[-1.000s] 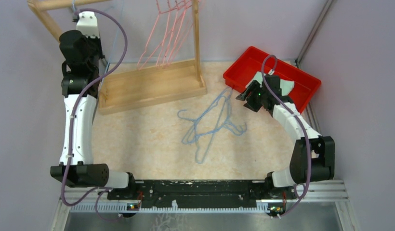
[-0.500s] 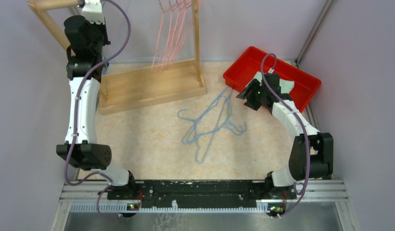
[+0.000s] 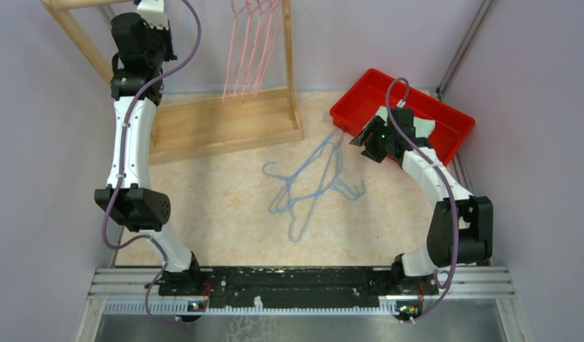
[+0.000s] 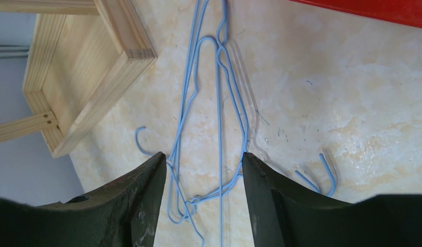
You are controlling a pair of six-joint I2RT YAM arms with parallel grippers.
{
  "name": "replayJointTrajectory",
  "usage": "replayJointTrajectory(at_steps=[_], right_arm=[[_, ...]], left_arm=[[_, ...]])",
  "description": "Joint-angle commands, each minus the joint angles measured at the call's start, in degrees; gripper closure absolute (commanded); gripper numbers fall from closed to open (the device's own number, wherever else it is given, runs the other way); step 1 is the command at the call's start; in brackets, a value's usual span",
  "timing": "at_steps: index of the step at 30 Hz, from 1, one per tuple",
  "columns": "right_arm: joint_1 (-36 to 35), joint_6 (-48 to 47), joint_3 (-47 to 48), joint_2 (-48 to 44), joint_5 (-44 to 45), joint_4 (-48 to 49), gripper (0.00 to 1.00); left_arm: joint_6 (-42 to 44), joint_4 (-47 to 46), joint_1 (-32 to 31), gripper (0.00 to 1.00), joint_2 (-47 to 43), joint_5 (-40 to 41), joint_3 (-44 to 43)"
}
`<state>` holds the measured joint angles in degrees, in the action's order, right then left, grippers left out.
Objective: Organize the hangers
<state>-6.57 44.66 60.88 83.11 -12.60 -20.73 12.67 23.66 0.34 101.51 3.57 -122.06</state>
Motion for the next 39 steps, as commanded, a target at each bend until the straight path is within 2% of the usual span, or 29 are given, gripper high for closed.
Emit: replayJointTrajectory(at_steps=[1, 9, 19, 39], right_arm=[[0.7, -1.1, 2.5, 0.0, 0.6, 1.4, 0.44], [0.8, -1.1, 1.7, 0.1, 0.1, 2.2, 0.44], [0.9, -1.2, 0.7, -1.0, 0.0, 2.5, 0.44], [1.5, -1.3, -0.6, -3.0, 0.2, 1.9, 0.44]], left_arm=[[-0.5, 0.2, -2.1, 1.00, 0.2, -2.6, 0.4], [-0.3, 2.1, -7.8, 1.00, 0.6, -3.7, 2.3], [0.4, 5.0, -16.9, 1.00, 6.8, -2.3, -0.2], [-1.9, 5.0, -26.1, 1.00, 15.7, -3.6, -3.0]])
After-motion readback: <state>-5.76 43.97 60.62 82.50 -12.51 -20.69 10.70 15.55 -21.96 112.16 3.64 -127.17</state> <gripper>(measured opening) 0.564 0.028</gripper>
